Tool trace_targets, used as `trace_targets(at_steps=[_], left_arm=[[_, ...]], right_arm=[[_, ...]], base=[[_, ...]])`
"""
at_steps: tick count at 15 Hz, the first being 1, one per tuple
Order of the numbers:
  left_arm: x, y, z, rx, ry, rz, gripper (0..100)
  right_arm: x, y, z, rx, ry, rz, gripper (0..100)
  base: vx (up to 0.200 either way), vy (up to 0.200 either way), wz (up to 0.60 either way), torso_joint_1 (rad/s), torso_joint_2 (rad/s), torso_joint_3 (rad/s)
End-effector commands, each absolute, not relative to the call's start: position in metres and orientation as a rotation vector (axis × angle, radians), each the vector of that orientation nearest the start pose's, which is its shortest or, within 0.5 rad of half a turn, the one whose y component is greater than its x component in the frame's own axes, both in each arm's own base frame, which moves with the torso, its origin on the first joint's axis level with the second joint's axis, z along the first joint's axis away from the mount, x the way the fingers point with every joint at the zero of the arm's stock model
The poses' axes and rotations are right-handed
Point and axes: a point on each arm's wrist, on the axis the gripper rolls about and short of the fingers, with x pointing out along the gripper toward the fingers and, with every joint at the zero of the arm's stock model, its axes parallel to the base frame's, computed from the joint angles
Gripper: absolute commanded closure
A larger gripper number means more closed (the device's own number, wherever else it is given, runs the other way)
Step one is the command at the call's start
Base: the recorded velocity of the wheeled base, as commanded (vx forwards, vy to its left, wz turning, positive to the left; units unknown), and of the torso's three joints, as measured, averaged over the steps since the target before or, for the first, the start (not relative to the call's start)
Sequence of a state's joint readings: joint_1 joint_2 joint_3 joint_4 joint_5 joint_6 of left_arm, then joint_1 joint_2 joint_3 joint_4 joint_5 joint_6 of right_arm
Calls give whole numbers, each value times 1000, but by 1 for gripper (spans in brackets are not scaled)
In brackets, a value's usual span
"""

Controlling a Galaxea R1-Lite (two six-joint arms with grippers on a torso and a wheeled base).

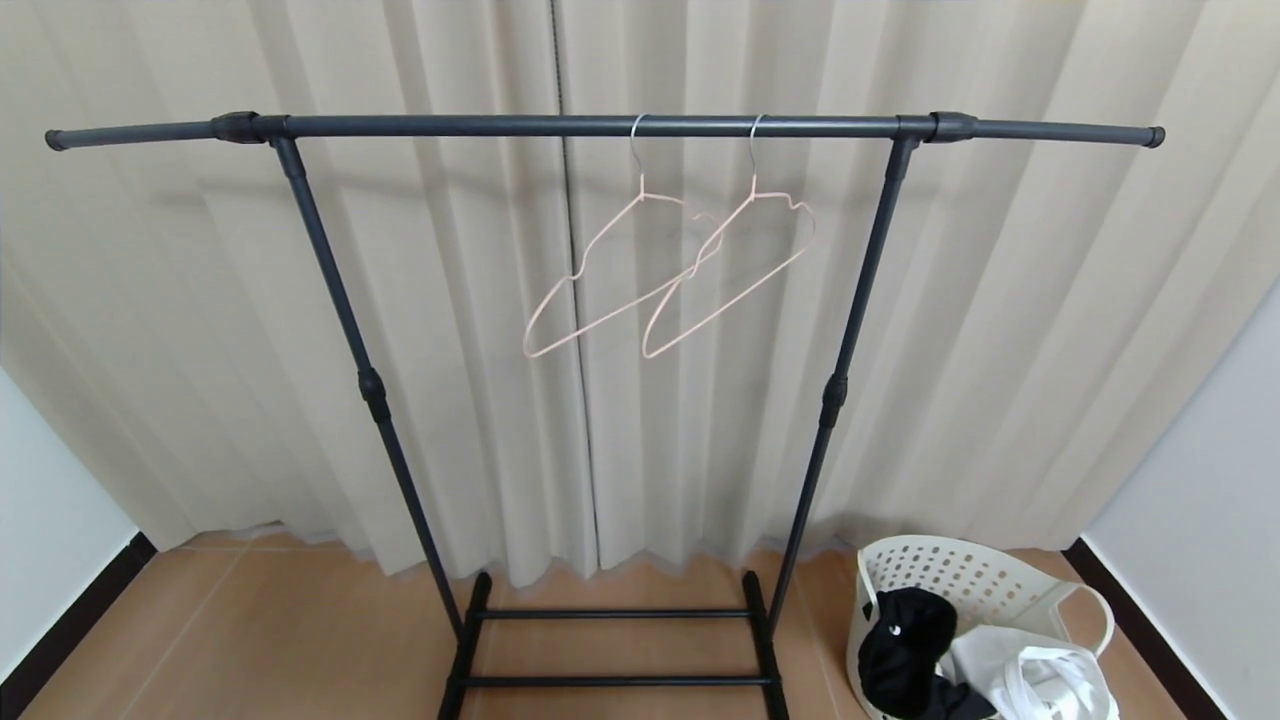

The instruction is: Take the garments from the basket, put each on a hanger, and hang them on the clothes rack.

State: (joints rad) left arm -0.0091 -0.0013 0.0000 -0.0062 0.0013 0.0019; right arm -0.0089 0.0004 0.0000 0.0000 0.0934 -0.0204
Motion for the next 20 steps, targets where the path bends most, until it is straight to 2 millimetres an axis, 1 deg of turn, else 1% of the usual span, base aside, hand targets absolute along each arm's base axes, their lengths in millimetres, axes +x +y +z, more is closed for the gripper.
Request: trace_targets(at_steps=[1, 7, 14, 17, 20], left_arm=[[-23, 0, 76, 2, -6, -8, 0], [-23, 0, 76, 2, -6, -8, 0], [-23, 0, 76, 2, -6, -8, 0], [-23, 0, 76, 0, -6, -6, 0], [-23, 0, 76, 2, -6, -8, 0]], right_arm=[[-23, 2, 75, -20, -1, 83, 0], [-23, 2, 75, -21, -1, 86, 0], [-23, 2, 75, -20, -1, 83, 0], [-23, 2, 75, -21, -1, 84, 0], [-23, 2, 75, -21, -1, 84, 0]], base=[[0, 0, 0, -198, 554, 359], [0, 0, 0, -164, 508, 349], [0, 0, 0, -109, 472, 361], [0, 0, 0, -20, 146, 121], [0, 0, 0, 0, 0, 0]])
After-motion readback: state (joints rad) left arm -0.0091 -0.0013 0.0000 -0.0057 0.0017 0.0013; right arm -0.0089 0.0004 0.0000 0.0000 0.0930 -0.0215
